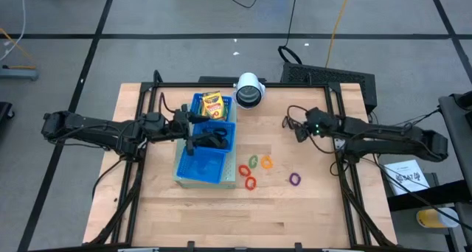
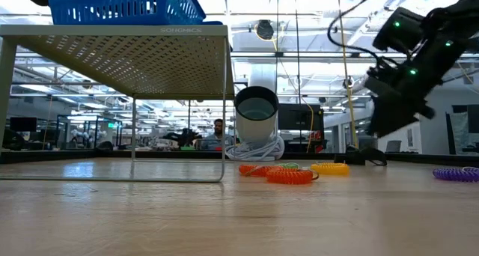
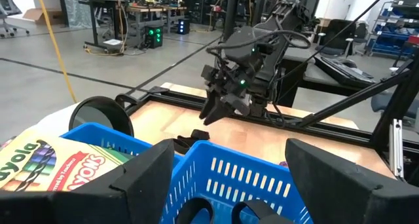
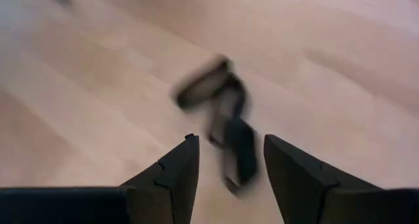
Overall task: Pick & Place Office Desk Supplies
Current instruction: Put the black rubber band into the middle blue bin on the shelf, then put the violet spring rubber band into the bottom blue bin on the shelf
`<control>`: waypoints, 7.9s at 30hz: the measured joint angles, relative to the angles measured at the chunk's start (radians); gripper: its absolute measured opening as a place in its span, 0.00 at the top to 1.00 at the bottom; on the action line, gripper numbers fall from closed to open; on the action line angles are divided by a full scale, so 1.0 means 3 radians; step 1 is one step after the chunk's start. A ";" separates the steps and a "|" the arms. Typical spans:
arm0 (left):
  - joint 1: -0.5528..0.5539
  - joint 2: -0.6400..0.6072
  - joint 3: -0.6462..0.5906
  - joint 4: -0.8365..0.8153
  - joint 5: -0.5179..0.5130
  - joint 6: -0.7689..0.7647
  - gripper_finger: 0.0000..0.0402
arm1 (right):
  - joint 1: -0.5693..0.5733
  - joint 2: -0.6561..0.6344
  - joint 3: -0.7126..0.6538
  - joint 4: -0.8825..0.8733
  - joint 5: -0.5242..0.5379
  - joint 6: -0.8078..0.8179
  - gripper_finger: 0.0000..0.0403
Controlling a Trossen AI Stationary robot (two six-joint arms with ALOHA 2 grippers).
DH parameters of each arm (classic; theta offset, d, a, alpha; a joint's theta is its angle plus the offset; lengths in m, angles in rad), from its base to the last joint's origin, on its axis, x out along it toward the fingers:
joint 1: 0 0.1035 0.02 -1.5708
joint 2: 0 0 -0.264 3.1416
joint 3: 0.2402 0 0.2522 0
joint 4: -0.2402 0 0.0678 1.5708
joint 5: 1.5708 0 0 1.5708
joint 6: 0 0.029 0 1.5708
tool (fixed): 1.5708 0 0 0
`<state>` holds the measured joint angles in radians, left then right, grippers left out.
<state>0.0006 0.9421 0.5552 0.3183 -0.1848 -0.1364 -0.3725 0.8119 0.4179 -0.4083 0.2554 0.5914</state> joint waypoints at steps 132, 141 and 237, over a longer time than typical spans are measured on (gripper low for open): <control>-0.0118 0.2579 0.2078 0.0545 0.0618 0.0896 0.88 | 0.1392 0.1255 0.0036 0.4828 -0.0755 -0.1990 0.99; -0.0118 0.2545 0.2075 0.0459 0.0617 0.0900 0.95 | 0.1392 0.1249 0.0037 0.4570 -0.0605 -0.2052 0.87; -0.0110 -0.0086 -0.0079 0.0004 -0.0353 0.0095 0.36 | 0.1352 0.0338 -0.0214 0.1669 0.1683 -0.1492 0.55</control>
<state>-0.0323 0.9161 0.5316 0.3195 -0.2908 -0.1078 0.0331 0.9134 0.3538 0.0925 0.7603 0.1439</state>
